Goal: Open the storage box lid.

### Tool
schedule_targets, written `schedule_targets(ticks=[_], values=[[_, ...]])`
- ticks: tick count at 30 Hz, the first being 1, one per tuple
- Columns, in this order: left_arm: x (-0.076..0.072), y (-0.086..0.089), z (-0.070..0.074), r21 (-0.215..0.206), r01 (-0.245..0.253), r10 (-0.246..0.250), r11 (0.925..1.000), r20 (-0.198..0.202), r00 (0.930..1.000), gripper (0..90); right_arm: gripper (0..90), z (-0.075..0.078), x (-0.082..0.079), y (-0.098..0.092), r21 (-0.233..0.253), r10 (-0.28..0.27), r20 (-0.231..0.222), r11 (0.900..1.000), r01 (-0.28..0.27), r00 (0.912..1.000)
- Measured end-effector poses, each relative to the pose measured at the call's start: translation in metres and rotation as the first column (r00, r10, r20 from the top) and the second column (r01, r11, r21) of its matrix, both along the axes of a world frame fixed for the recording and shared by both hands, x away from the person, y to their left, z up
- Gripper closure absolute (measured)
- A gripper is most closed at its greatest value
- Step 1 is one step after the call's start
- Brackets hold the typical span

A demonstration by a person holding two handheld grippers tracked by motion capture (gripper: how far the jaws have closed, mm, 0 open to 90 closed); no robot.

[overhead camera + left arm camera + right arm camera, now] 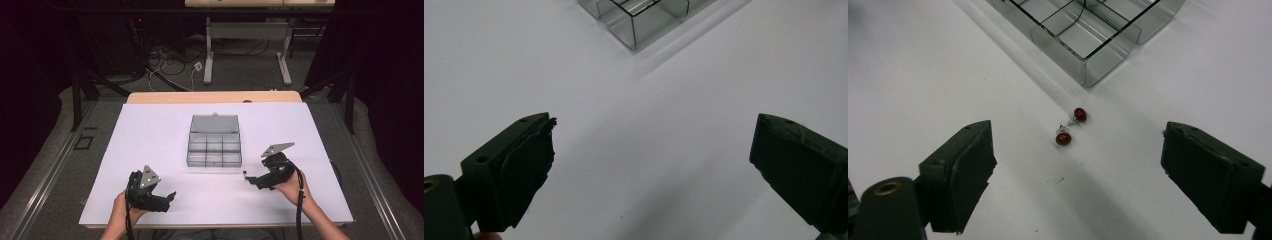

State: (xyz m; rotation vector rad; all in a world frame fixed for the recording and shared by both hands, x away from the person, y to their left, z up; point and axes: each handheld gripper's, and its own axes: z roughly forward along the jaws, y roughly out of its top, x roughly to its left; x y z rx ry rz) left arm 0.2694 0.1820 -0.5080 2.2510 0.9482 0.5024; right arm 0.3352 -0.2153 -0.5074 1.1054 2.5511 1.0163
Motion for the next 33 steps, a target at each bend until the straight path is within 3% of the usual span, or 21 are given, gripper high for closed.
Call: schedule_targets(ticks=[8,14,15,16,17,19,25,27,33], values=[[0.002,0.0,-0.004,0.007,0.015,-0.015,0.9999,-0.006,0.9999,3.9,6.1,-0.003,0.003,0.003,-0.006,0.008,-0.002,1.0,-0.008,1.0],[0.001,-0.001,-0.003,0.018,0.024,-0.025,0.9995,0.02,0.9995,3.9,3.1,-0.006,0.008,0.01,-0.016,0.016,-0.002,1.0,-0.016,0.9999],[0.001,-0.001,-0.003,0.014,0.026,-0.026,0.9996,0.016,0.9995,3.9,2.9,-0.006,0.009,0.01,-0.015,0.024,-0.012,1.0,-0.024,0.9996],[0.002,-0.001,-0.003,0.011,0.024,-0.024,0.9996,0.012,0.9996,3.9,2.9,-0.008,0.01,0.012,0.001,0.016,0.008,1.0,-0.016,0.9998],[0.003,-0.001,-0.003,0.01,0.029,-0.029,0.9995,0.015,0.9995,3.9,2.9,-0.007,0.01,0.012,-0.019,0.022,-0.011,1.0,-0.023,0.9997],[0.003,-0.002,-0.004,0.009,0.03,-0.03,0.9995,0.004,0.9996,3.9,2.9,-0.009,0.01,0.012,-0.012,0.019,-0.007,1.0,-0.019,0.9998],[0.001,-0.004,-0.003,0.007,0.019,-0.019,0.9998,0.022,0.9996,3.7,10.5,-0.006,0.008,0.008,-0.002,0.005,0.011,1.0,-0.005,0.9999],[0.002,-0.003,-0.002,0.019,0.021,-0.022,0.9996,0.027,0.9994,3.7,13.3,-0.005,0.008,0.006,0.025,-0.001,0.027,1.0,0.001,0.9996],[0.003,-0.004,-0.003,0.017,0.023,-0.023,0.9996,0.017,0.9996,3.7,25.3,-0.003,0.008,0.002,0.038,-0.037,0.046,0.999,0.035,0.9983]])
